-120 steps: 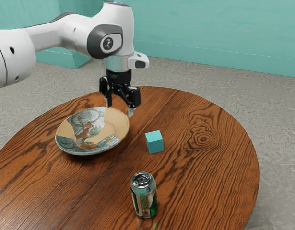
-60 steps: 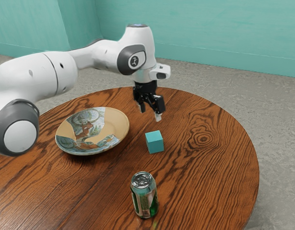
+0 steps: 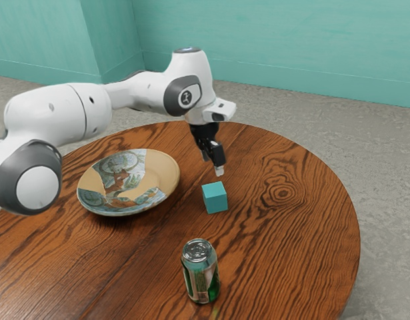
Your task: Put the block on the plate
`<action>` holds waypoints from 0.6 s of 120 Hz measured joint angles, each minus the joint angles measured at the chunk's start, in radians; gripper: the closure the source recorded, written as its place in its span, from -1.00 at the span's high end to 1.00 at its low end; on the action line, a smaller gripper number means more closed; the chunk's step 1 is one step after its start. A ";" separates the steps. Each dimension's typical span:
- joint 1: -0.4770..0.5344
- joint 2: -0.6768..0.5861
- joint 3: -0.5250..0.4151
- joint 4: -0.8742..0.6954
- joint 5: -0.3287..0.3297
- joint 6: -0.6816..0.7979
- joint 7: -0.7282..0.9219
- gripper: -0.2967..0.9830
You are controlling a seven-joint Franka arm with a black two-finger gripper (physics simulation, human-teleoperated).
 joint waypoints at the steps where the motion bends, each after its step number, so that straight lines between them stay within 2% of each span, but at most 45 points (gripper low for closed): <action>1: 0.003 0.001 -0.006 0.000 0.004 0.001 0.004 0.54; 23: 0.028 0.026 -0.051 0.000 0.053 0.017 0.093 0.54; 72: 0.065 0.079 -0.077 -0.010 0.068 0.043 0.234 0.54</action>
